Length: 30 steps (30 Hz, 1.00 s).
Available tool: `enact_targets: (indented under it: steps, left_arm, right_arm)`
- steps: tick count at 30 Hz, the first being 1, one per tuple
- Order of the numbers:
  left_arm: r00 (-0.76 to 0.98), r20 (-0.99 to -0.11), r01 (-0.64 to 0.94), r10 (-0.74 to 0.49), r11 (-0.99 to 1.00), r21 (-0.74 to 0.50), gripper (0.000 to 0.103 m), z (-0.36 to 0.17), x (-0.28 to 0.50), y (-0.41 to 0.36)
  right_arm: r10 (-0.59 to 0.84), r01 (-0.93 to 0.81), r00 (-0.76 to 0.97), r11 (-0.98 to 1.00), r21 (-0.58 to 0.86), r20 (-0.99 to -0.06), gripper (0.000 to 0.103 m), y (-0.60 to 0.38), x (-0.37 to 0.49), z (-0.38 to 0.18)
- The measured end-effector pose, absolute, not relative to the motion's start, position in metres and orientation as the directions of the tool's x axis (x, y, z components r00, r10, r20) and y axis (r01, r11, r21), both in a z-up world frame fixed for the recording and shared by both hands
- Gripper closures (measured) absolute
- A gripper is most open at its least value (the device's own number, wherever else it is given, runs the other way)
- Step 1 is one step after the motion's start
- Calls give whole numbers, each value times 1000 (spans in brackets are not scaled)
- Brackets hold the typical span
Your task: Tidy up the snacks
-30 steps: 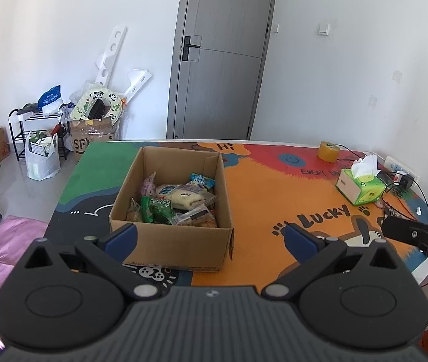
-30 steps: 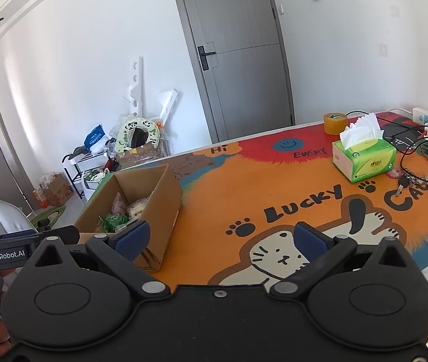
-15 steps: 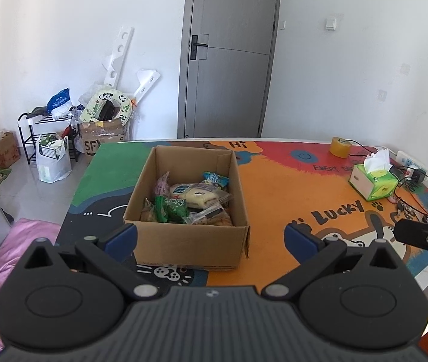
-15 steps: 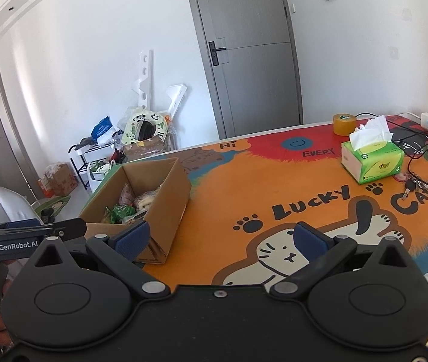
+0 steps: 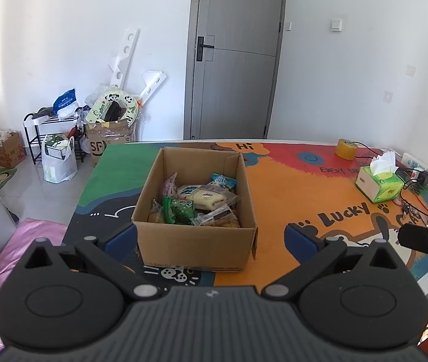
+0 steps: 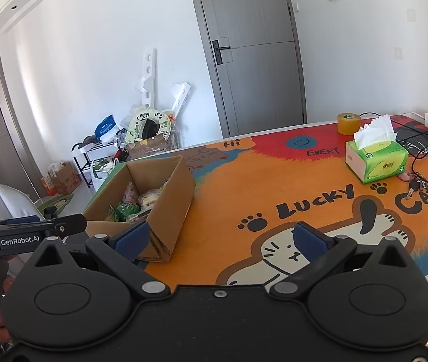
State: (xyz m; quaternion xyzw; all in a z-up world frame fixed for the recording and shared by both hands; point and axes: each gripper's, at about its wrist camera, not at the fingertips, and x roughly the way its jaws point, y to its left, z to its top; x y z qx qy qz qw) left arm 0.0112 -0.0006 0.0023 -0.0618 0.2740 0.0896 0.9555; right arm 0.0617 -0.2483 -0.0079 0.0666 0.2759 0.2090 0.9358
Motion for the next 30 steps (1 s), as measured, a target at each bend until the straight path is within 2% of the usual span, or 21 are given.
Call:
enact_targets:
  steps: [30]
  left_arm:
    - [831, -539, -202, 137, 977, -63, 0, 1, 11, -1]
  right_arm:
    - [430, -353, 753, 903, 246, -498, 0, -248, 62, -11]
